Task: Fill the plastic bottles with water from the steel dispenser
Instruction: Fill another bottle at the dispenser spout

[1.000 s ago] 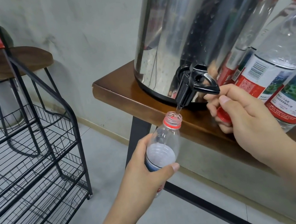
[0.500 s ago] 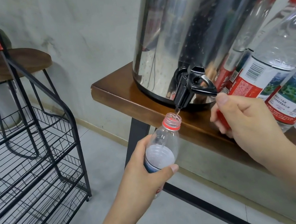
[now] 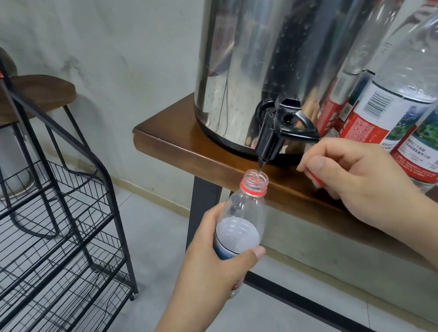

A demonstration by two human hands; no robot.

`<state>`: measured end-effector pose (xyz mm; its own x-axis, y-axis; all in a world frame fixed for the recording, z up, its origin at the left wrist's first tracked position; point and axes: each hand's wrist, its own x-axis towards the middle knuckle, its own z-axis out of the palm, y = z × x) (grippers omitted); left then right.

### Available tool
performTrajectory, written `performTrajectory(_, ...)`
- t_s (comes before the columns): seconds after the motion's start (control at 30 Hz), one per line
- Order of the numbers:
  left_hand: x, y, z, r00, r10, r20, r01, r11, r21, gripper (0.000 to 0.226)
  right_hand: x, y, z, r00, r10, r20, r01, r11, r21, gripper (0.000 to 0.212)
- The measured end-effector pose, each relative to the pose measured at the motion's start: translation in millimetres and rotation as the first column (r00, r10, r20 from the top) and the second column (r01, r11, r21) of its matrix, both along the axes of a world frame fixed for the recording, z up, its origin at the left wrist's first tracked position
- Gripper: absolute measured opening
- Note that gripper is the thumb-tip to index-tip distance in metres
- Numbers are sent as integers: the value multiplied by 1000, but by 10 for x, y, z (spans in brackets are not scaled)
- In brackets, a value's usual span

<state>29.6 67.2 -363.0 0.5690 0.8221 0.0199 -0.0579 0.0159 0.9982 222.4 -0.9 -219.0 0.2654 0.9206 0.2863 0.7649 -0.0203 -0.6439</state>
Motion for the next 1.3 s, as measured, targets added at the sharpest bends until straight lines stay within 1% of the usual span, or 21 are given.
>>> performTrajectory(0.17, 6, 7, -6, 1000, -9, -17, 9, 1000, -3, 71, -17, 33, -35, 999, 44, 8, -44, 999, 25, 36)
performTrajectory(0.3, 1, 8, -6, 1000, -6, -22, 6, 1000, 1, 71, -27, 43, -47, 998, 63, -19, -62, 998, 21, 16)
performTrajectory(0.33, 1, 8, -10, 1000, -6, -28, 6, 1000, 7, 71, -19, 44, -53, 997, 68, -29, -67, 998, 20, 15)
performTrajectory(0.43, 4, 10, -10, 999, -5, -38, 6, 1000, 15, 72, -14, 46, -65, 996, 82, -33, -81, 996, 23, 24)
performTrajectory(0.57, 2, 15, -21, 1000, -2, -26, 3, 1000, 20, 70, -75, 55, -41, 997, 62, 39, -63, 998, 27, 24)
performTrajectory(0.77, -3, 13, -36, 1000, 2, -30, -1, 1000, 24, 70, -109, 63, -24, 998, 36, 44, -36, 999, 15, 31)
performTrajectory(0.83, -2, 11, -35, 999, 4, -35, -3, 1000, 30, 71, -102, 66, -35, 999, 37, 39, -38, 999, 12, 30)
performTrajectory(0.97, 9, 12, -40, 999, 9, -44, -7, 999, 41, 71, -77, 73, -47, 998, 33, 45, -34, 999, 12, 22)
performTrajectory(1.13, 8, 10, -38, 998, 20, -64, -16, 998, 53, 72, -122, 56, -5, 997, 29, 65, -28, 1000, -11, 34)
performTrajectory(1.3, 0, 16, -54, 998, 26, -56, -23, 998, 52, 72, -118, 57, 1, 997, 16, 73, -15, 1000, -12, 37)
